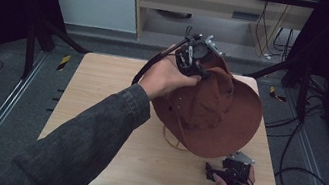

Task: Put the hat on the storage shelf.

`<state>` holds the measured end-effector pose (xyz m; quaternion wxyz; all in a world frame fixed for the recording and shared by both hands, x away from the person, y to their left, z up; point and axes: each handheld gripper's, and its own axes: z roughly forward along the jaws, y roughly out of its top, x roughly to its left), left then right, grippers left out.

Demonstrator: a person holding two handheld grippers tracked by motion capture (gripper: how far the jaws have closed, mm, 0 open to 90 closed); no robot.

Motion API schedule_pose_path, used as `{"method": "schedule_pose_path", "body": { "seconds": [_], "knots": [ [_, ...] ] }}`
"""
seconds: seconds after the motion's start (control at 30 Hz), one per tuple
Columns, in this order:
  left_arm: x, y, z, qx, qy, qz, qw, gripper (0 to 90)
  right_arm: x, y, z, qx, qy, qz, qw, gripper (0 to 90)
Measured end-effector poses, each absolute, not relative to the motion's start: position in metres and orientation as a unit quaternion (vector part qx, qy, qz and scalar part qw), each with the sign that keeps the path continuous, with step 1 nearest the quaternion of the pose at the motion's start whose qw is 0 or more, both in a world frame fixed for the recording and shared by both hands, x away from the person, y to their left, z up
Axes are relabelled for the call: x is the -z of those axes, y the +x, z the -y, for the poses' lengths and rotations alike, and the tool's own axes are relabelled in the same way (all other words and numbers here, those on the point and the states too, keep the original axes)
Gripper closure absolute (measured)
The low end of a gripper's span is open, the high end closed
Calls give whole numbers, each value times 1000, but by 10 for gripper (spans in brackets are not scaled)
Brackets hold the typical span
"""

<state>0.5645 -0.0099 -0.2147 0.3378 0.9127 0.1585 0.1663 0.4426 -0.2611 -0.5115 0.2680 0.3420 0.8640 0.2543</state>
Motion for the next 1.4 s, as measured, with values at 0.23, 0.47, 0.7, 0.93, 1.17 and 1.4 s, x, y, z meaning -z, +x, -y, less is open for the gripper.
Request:
{"method": "schedule_pose_path", "body": {
  "seconds": [0.23, 0.47, 0.7, 0.93, 1.17, 1.4],
  "knots": [
    [219, 565, 15, -161, 915, -155, 336, 863, 511, 442, 261, -255, 343, -865, 262, 5],
    [221, 566, 14, -161, 915, -157, 337, 848, 511, 442, 261, -255, 343, -866, 261, 5],
    [224, 567, 11, -168, 911, -164, 339, 728, 511, 443, 261, -254, 343, -864, 268, 5],
    [224, 566, 11, -170, 908, -166, 345, 623, 511, 443, 261, -254, 342, -864, 268, 5],
    [224, 563, 12, -180, 905, -170, 347, 398, 511, 443, 261, -254, 343, -864, 268, 5],
    [221, 561, 11, -171, 903, -177, 353, 211, 511, 443, 261, -254, 342, -864, 268, 5]
  ]
}}
